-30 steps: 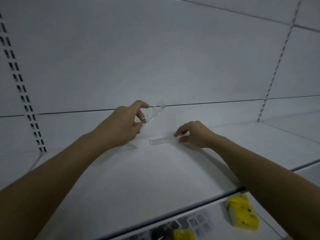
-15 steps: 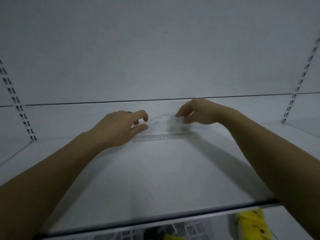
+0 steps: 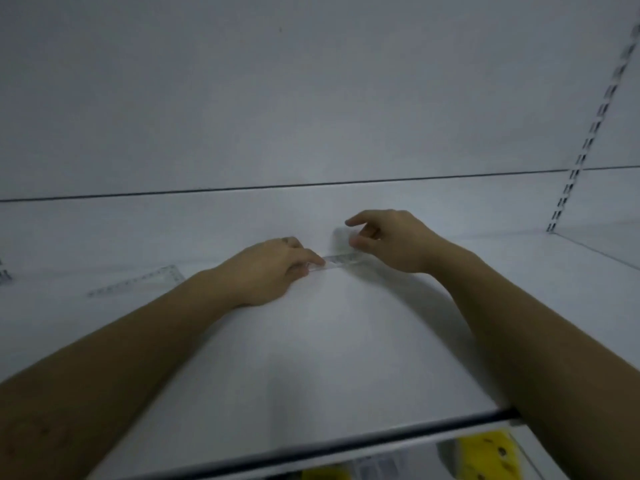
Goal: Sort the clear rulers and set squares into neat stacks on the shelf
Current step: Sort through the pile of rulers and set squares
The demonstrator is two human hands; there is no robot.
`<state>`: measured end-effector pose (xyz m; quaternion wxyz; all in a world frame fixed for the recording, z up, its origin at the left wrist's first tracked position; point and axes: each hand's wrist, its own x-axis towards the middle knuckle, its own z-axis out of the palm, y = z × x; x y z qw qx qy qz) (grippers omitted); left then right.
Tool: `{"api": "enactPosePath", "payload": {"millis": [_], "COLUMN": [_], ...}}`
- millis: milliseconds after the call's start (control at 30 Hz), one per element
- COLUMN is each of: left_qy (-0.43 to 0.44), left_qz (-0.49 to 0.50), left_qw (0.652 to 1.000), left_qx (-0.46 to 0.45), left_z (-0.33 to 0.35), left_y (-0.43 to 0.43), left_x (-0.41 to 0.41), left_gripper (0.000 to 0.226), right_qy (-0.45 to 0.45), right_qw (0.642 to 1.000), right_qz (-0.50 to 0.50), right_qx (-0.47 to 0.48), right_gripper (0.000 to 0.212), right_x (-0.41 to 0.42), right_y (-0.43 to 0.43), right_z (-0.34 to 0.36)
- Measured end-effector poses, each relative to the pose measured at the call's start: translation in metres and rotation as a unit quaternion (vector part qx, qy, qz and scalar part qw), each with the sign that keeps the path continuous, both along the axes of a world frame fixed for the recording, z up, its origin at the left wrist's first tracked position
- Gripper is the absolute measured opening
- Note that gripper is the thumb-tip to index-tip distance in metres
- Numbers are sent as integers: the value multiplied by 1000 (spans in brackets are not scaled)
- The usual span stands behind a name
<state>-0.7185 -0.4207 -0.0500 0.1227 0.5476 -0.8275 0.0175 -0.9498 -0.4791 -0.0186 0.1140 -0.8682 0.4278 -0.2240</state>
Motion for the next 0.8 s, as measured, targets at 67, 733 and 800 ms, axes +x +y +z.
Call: {"api": "enactPosePath", "payload": {"millis": [67, 733, 800], "left_qy": [9, -37, -54], "left_qz": [-5, 141, 167], "left_qw": [1000, 982, 975], "left_qx": [-12, -117, -138], "left_z": [-4, 46, 60], "left_y": [-2, 43, 67], "left_x": [4, 30, 49], "left_gripper": [34, 64, 67], "right_qy": [2, 80, 93], "right_qw": [1000, 986, 982], "right_qz": [9, 34, 44], "right_qx": [-3, -144, -161], "right_gripper": [35, 67, 75], "right_x": [5, 48, 65], "right_y": [2, 36, 49], "right_z": [-1, 33, 47]}}
